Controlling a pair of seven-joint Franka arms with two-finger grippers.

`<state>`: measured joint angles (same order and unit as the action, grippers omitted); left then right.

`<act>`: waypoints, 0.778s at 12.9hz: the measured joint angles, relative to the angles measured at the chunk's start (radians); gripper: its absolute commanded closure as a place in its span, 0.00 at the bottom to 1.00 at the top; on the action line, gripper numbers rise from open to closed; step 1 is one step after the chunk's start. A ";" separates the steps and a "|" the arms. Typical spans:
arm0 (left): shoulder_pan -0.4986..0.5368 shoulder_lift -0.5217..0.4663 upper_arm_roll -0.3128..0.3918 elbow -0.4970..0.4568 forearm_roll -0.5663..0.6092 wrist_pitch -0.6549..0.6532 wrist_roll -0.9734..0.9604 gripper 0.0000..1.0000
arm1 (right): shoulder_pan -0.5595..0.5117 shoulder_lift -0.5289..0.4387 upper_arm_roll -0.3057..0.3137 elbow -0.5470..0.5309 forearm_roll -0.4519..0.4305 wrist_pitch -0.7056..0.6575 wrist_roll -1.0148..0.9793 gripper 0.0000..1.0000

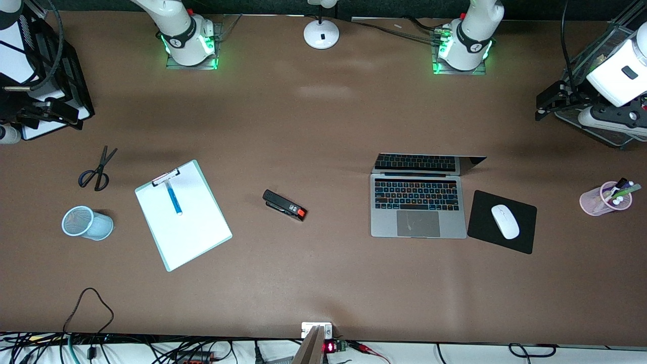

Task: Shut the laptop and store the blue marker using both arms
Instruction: 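Move the right gripper to the marker while the left gripper reaches the laptop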

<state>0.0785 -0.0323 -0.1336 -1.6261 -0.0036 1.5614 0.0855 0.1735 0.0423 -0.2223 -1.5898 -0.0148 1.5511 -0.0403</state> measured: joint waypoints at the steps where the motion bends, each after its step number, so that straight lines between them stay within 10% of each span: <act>1: 0.000 0.000 0.000 0.000 0.000 0.000 -0.028 0.00 | 0.000 0.000 0.000 0.000 0.000 0.000 0.000 0.00; 10: 0.000 0.000 -0.002 0.000 0.000 -0.004 -0.103 0.00 | 0.002 0.054 0.001 -0.002 0.000 0.005 -0.003 0.00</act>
<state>0.0781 -0.0323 -0.1358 -1.6261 -0.0038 1.5570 -0.0180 0.1759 0.0968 -0.2213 -1.5916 -0.0144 1.5566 -0.0434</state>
